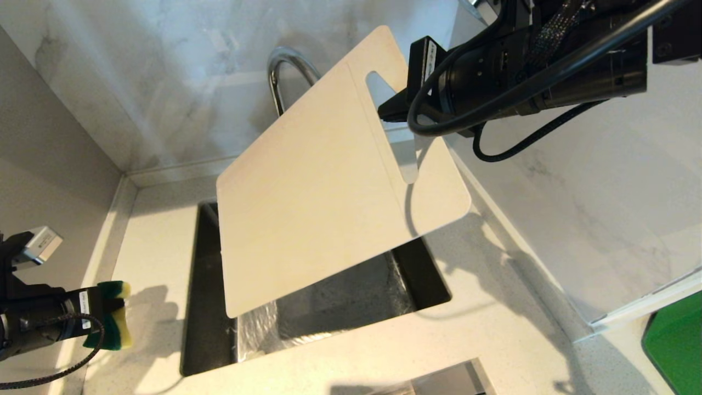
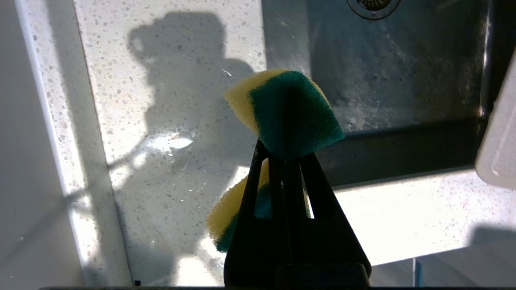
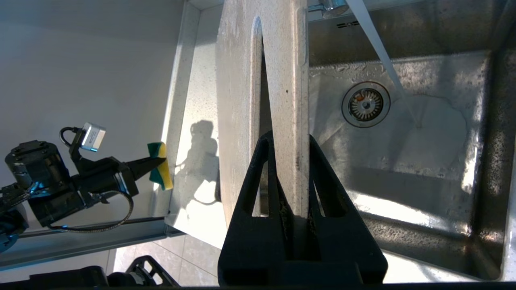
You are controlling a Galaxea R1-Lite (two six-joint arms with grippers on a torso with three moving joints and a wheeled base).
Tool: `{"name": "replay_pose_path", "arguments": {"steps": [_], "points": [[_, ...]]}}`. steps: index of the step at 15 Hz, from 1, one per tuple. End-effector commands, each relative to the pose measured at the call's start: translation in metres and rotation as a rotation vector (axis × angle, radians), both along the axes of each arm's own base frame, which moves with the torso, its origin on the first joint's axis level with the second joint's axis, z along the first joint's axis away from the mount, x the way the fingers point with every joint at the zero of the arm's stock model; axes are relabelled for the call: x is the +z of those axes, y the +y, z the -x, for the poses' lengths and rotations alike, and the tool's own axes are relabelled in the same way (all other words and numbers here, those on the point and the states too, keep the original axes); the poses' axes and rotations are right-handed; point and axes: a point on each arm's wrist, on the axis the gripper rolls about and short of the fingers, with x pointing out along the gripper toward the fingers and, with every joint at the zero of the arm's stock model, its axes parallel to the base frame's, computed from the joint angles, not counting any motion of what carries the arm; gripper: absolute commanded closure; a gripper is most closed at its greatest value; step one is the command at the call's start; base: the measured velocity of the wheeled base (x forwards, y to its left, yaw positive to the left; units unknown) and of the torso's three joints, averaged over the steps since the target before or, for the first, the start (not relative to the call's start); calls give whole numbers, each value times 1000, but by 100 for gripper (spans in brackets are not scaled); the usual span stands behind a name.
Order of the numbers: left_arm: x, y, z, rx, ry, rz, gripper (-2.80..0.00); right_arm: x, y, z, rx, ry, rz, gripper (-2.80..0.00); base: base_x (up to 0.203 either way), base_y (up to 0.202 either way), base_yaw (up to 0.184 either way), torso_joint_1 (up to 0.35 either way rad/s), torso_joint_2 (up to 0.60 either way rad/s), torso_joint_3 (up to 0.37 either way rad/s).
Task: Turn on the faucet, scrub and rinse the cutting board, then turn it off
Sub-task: Put down the cleaning cloth
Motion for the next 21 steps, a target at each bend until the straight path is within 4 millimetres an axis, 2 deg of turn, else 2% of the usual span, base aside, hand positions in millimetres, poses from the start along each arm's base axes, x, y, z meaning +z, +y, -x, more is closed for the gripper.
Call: {"name": "replay_pose_path", "arguments": {"steps": [1,3,5,9,12,15,21], "points": [[-2,7,-2,40,-16,0,0,-1,0,0,1,9,-2,0,0,0,0,0,0,0],[-3,14,1,70,-44,-9,0,-1,0,0,0,13,-5,0,0,0,0,0,0,0],[-1,16,14,67,-80,-22,0,-1,0,0,-1,14,-6,0,0,0,0,0,0,0],[5,17,48,69,-176,-25,0,-1,0,1,0,13,-6,0,0,0,0,0,0,0],[-1,17,77,67,-226,-29,0,-1,0,1,1,15,-5,0,0,0,0,0,0,0],[-14,18,104,59,-253,-41,0,-2,0,0,-1,19,-4,0,0,0,0,0,0,0],[-61,16,115,14,-43,-53,0,-4,0,0,-3,24,-1,0,0,0,0,0,0,0]]}}
